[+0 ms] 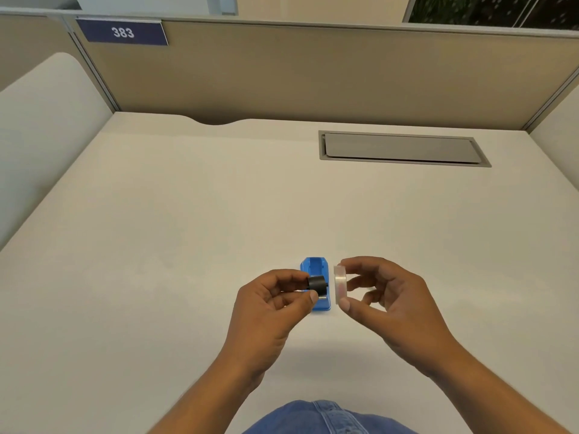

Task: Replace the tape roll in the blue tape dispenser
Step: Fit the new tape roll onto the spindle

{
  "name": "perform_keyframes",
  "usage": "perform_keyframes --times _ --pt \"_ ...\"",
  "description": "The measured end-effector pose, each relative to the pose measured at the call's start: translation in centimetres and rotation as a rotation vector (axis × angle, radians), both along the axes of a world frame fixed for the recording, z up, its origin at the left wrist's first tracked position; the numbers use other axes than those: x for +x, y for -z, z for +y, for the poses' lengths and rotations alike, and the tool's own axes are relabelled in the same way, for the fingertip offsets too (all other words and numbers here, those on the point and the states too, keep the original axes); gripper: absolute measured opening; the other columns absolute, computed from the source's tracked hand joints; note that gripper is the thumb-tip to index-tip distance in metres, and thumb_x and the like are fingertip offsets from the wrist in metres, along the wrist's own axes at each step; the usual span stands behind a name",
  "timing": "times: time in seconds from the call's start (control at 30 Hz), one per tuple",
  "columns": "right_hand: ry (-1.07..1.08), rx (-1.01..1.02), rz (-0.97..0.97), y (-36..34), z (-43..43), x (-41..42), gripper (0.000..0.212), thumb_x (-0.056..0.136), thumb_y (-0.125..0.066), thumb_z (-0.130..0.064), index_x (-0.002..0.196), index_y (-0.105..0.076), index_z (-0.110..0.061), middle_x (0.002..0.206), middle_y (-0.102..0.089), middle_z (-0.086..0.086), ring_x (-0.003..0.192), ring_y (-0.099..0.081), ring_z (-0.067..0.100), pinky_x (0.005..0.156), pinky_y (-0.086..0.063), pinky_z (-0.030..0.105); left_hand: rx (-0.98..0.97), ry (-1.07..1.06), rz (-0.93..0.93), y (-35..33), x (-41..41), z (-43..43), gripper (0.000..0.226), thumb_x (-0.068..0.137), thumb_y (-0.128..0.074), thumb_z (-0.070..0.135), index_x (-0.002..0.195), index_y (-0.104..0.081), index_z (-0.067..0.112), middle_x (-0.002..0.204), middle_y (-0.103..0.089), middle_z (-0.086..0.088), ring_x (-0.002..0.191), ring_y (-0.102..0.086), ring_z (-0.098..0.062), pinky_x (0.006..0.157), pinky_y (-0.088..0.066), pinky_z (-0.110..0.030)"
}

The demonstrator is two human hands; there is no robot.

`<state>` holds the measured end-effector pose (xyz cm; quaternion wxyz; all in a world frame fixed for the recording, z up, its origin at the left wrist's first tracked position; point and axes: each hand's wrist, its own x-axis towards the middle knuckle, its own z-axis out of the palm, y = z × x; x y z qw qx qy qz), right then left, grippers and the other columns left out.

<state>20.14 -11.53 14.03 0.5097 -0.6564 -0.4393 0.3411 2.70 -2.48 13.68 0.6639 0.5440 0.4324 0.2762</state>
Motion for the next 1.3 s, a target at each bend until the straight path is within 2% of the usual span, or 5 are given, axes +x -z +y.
perform_keyframes --times 0.17,0.37,0.93,1.1,1.3 --pt "-0.010 -0.021 0.015 -0.2 -0.3 -0.6 0.037 0.074 -0.083 -0.015 0.104 -0.070 -0.032 0.107 -0.074 -0.011 0.094 -0.070 0.016 0.069 -0.055 0.022 0.021 0.040 0.005 0.0 -0.1 -0.3 0.028 0.079 -0.078 0.009 0.091 -0.075 0.034 0.090 -0.080 0.008 0.083 -0.075 -0.013 0.075 -0.058 -0.023" --pt "-0.013 -0.028 0.027 -0.4 -0.2 -0.7 0.038 0.075 -0.082 -0.013 0.106 -0.070 -0.031 0.106 -0.074 -0.010 0.093 -0.070 0.015 0.068 -0.055 0.020 0.019 0.042 0.023 -0.1 -0.1 -0.8 0.023 0.078 -0.078 0.011 0.093 -0.077 0.027 0.089 -0.080 0.007 0.085 -0.075 -0.015 0.080 -0.060 -0.031" --pt "-0.003 -0.029 0.138 -0.6 -0.4 -1.5 0.038 0.063 -0.082 -0.041 0.098 -0.071 -0.032 0.103 -0.075 -0.002 0.093 -0.073 0.018 0.070 -0.059 0.026 0.022 0.011 -0.058 -0.4 -0.2 -0.9 0.021 0.076 -0.080 0.012 0.087 -0.076 0.029 0.087 -0.080 0.006 0.080 -0.075 -0.012 0.068 -0.057 -0.016" --pt "-0.007 -0.026 0.179 -0.5 -0.3 -1.5 0.021 0.074 -0.073 -0.032 0.094 -0.077 -0.029 0.100 -0.077 -0.005 0.085 -0.073 0.016 0.069 -0.055 0.020 -0.010 0.005 -0.111 -0.3 -0.2 -0.8 0.022 0.064 -0.080 0.028 0.086 -0.078 0.025 0.085 -0.080 0.001 0.077 -0.075 -0.012 0.068 -0.057 -0.018" --pt "0.008 -0.037 0.134 -0.5 -0.3 -1.3 0.017 0.083 -0.068 -0.023 0.097 -0.078 -0.024 0.101 -0.077 -0.006 0.089 -0.071 0.018 0.072 -0.057 0.025 -0.013 0.021 -0.078 0.0 -0.2 -0.8 0.024 0.069 -0.076 0.034 0.091 -0.078 0.025 0.090 -0.080 0.003 0.085 -0.075 -0.015 0.075 -0.060 -0.025"
